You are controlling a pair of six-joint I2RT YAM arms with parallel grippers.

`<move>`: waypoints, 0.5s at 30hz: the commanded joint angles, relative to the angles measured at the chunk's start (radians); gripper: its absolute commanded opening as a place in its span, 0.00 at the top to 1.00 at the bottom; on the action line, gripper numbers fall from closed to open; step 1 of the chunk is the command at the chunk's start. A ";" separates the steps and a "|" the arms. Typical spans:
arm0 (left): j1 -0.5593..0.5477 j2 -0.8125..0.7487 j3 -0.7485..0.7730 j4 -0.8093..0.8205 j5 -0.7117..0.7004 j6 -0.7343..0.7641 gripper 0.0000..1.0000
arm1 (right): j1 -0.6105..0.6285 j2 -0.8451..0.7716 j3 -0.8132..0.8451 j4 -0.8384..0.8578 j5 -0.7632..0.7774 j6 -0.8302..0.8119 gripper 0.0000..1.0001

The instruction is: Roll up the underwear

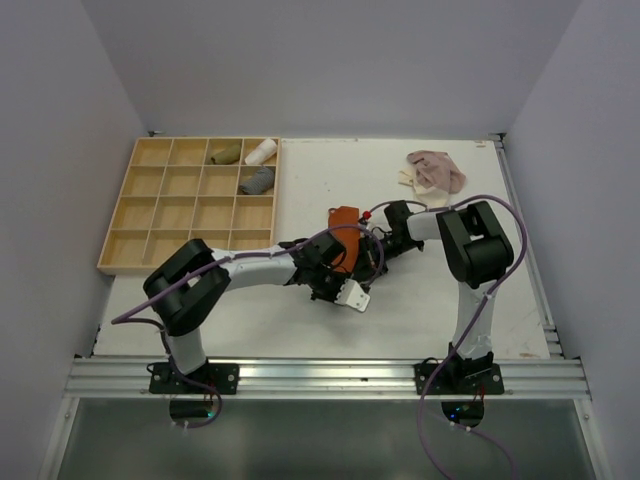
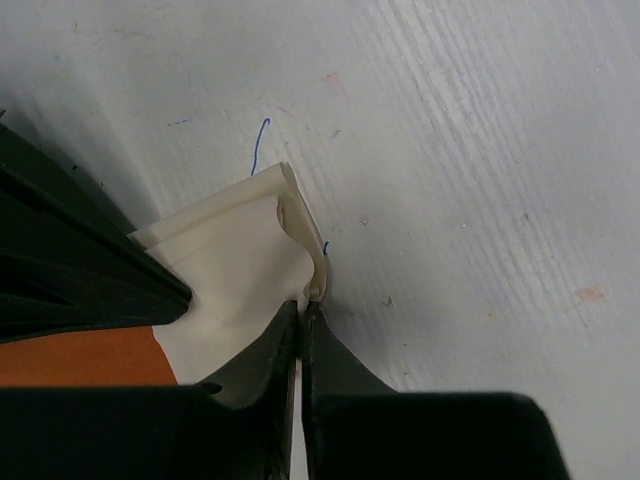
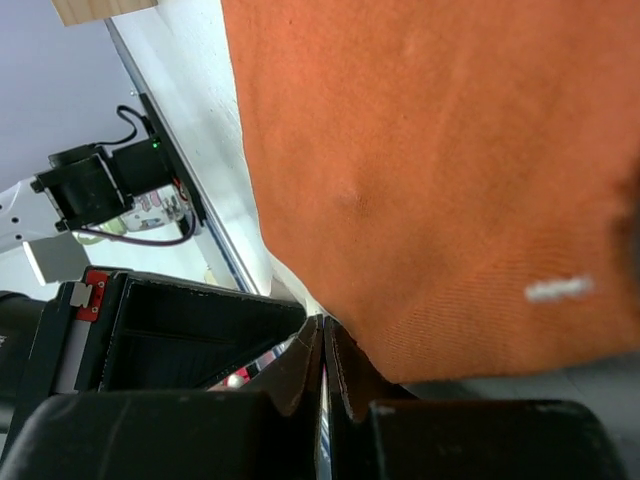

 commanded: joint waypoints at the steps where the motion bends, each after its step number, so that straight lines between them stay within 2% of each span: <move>1: -0.003 0.033 0.057 -0.128 0.002 0.000 0.96 | 0.000 -0.015 0.009 -0.017 0.051 -0.057 0.96; 3: -0.003 0.020 0.063 -0.177 0.037 -0.001 1.00 | 0.000 -0.050 0.010 -0.013 0.037 -0.067 0.96; 8: -0.003 -0.075 0.050 -0.197 0.126 -0.041 1.00 | -0.022 -0.211 0.047 0.016 0.007 -0.073 0.93; 12: -0.003 -0.084 0.067 -0.202 0.146 -0.095 1.00 | -0.014 -0.205 0.124 -0.008 0.010 -0.056 0.92; 15: 0.003 -0.081 0.094 -0.200 0.157 -0.139 1.00 | 0.021 -0.171 0.104 -0.062 0.026 -0.095 0.93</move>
